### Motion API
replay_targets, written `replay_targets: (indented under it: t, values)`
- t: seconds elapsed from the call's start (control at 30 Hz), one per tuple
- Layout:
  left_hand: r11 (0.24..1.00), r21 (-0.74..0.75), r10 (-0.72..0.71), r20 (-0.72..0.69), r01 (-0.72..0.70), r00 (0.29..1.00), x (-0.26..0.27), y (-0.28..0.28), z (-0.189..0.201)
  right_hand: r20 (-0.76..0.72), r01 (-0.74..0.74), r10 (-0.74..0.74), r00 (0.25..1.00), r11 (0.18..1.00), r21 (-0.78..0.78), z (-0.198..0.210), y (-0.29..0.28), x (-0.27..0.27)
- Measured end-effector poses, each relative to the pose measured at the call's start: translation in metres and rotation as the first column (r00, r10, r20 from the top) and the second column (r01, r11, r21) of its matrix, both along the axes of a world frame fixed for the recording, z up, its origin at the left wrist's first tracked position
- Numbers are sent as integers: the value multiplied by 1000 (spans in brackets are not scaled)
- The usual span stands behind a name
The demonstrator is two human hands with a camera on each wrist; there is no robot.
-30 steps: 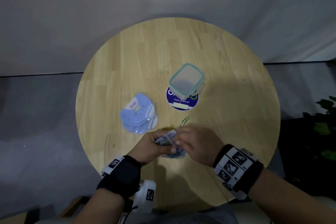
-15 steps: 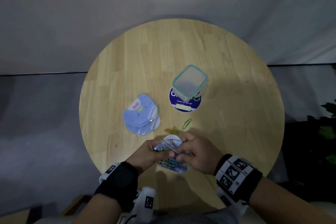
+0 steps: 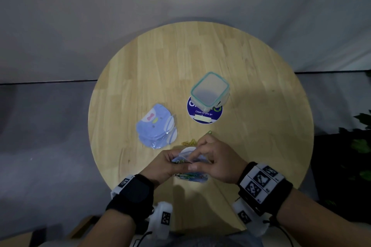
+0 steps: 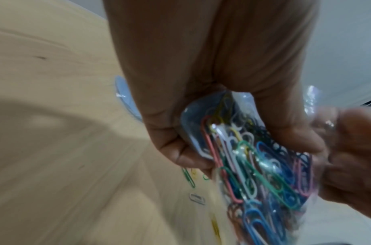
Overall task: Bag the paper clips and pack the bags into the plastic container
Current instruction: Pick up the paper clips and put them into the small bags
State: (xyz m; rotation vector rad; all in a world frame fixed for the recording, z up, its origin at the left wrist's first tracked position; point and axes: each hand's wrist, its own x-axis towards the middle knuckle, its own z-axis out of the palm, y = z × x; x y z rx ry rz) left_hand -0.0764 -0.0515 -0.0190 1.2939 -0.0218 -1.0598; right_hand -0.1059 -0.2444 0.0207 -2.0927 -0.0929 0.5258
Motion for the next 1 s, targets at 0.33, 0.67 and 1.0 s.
replay_targets:
  t: [0.33, 0.67, 1.0]
  values:
    - [997, 72, 9, -12, -8, 1000, -17, 25, -21, -122, -144, 94, 988, 846, -514, -76, -35, 31]
    - [997, 77, 29, -5, -29, 1000, -14, 30, -19, 58, -136, 190, 980, 854, -503, -88, 0, 43]
    - [994, 107, 18, 6, -18, 1000, -13, 39, -23, -41, -423, 484, 874, 716, -555, -79, 13, 40]
